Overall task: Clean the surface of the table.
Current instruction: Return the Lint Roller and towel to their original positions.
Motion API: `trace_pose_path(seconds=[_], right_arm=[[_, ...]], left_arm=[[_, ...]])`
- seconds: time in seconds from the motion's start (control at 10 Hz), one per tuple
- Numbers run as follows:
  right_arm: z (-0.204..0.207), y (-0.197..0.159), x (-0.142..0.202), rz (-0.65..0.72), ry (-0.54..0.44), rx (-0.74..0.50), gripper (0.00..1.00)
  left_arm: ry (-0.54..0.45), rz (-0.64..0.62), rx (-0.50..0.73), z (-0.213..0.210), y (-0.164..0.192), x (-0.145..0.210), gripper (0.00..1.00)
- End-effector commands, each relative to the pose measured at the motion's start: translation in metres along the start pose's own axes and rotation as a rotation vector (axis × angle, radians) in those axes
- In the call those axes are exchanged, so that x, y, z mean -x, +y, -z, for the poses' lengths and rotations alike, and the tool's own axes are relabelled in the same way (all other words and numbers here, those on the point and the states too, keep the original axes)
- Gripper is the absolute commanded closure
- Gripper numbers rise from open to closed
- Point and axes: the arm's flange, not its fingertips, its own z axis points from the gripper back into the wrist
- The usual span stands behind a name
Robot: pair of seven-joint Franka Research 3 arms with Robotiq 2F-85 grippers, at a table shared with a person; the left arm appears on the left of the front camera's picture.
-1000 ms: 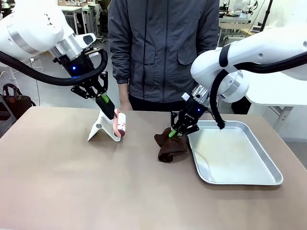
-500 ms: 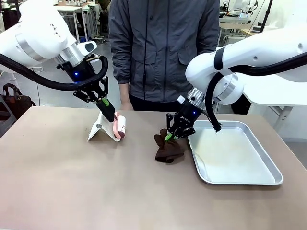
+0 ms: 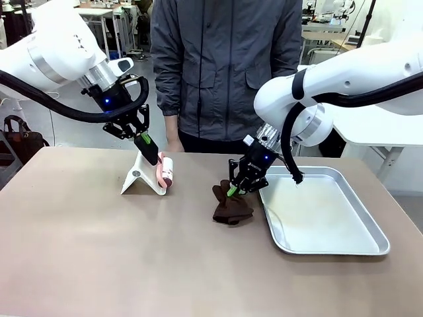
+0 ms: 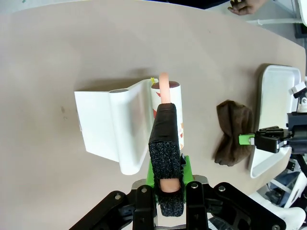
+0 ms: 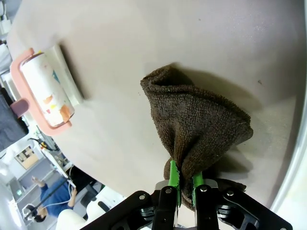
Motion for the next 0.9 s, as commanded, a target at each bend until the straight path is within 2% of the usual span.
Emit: trace_pose_path(seconds=[0.0, 0.3, 0.8], right_arm=[[-0.004, 0.008, -0.005, 0.018, 0.013, 0.026, 0.88], [-0.003, 0.008, -0.006, 0.015, 0.022, 0.025, 0.88], [0.001, 0.007, -0.01, 0.024, 0.044, 0.024, 0.88]], left_arm=[[0.025, -0.007, 0.013, 0.003, -0.001, -0.009, 0.77], [0.053, -0.005, 0.017, 0.012, 0.003, -0.016, 0.77], [0.039, -0.041, -0.002, 0.013, 0.022, -0.017, 0.77]])
